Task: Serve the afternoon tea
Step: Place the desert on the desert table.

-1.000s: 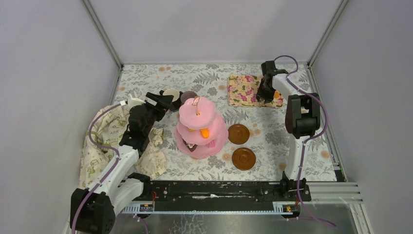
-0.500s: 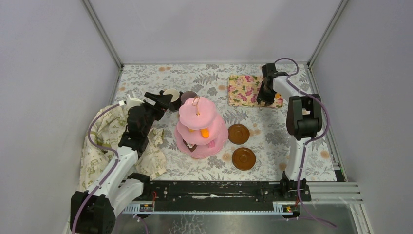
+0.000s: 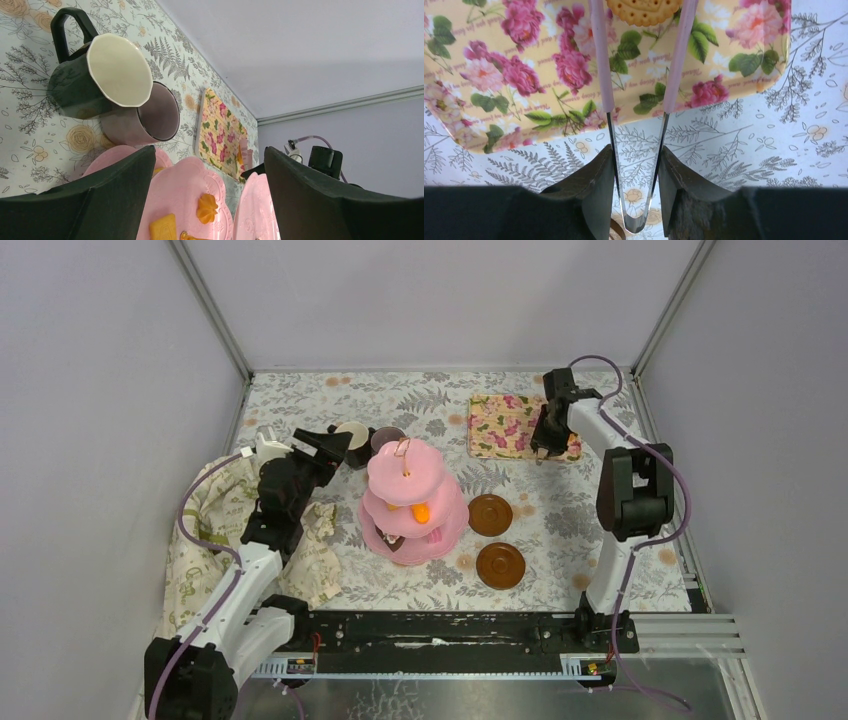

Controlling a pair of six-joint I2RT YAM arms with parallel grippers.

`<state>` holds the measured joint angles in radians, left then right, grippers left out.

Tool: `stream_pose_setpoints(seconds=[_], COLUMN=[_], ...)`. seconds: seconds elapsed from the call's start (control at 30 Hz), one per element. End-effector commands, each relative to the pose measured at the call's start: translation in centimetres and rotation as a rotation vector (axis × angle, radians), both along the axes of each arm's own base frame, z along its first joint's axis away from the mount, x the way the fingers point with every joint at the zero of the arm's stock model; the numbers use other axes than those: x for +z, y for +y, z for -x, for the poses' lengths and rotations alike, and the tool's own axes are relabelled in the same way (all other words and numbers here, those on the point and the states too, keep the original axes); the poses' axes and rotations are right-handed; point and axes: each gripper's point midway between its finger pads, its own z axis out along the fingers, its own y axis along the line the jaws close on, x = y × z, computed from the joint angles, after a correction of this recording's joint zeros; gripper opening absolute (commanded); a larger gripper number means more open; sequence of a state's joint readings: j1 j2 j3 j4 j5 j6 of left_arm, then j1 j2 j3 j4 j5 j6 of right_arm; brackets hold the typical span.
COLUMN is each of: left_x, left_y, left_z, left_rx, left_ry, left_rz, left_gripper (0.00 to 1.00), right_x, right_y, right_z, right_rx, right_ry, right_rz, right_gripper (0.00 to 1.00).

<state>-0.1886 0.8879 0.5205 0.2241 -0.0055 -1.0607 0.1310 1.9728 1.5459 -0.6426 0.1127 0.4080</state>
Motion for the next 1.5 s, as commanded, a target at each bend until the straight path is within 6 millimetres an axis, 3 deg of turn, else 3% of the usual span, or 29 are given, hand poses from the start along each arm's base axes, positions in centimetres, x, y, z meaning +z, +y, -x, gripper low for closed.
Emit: stream_pose_setpoints(seconds=[0.0, 0.2, 0.3, 0.6, 0.8, 1.1, 1.47], left_x=[1.0, 1.0, 1.0, 0.7, 0.6, 0.0, 0.3], left_y=[0.0, 0.1, 0.1, 0.3, 0.3, 0.1, 0.2], left_z=[0.1, -0.1, -0.2, -0.4, -0.6, -1.2, -1.5], left_rx=[-0.008, -0.006, -0.008, -0.005, -0.003, -0.006, -0.001], left_ry=[-0.035, -0.032, -0.031, -0.020, -0.015, 0.007, 0.011], left_rz=[0.003, -0.008, -0.013, -0.026, -0.034, -0.042, -0.057], left_gripper=[0.87, 0.87, 0.87, 0.87, 0.87, 0.87, 0.86], right_x=[3.5, 7.4, 10.3, 17.3, 20.3, 22.8, 22.9], right_y=[0.8, 3.5, 5.3, 10.9, 13.7, 16.2, 19.6], right_z=[0.5, 2.8, 4.6, 12.4, 18.4, 26.1, 31.0], right_rx=[0.038, 0.125, 0.183, 0.388, 0.506, 0.638, 0.777], right_ry=[-0.087, -0.169, -0.228, -0.350, -0.374, -0.373, -0.341], right_rz=[-0.007, 0.012, 0.017, -0.008, -0.063, -0.134, -0.152], right_gripper=[0.16, 0.16, 0.16, 0.17, 0.17, 0.17, 0.17])
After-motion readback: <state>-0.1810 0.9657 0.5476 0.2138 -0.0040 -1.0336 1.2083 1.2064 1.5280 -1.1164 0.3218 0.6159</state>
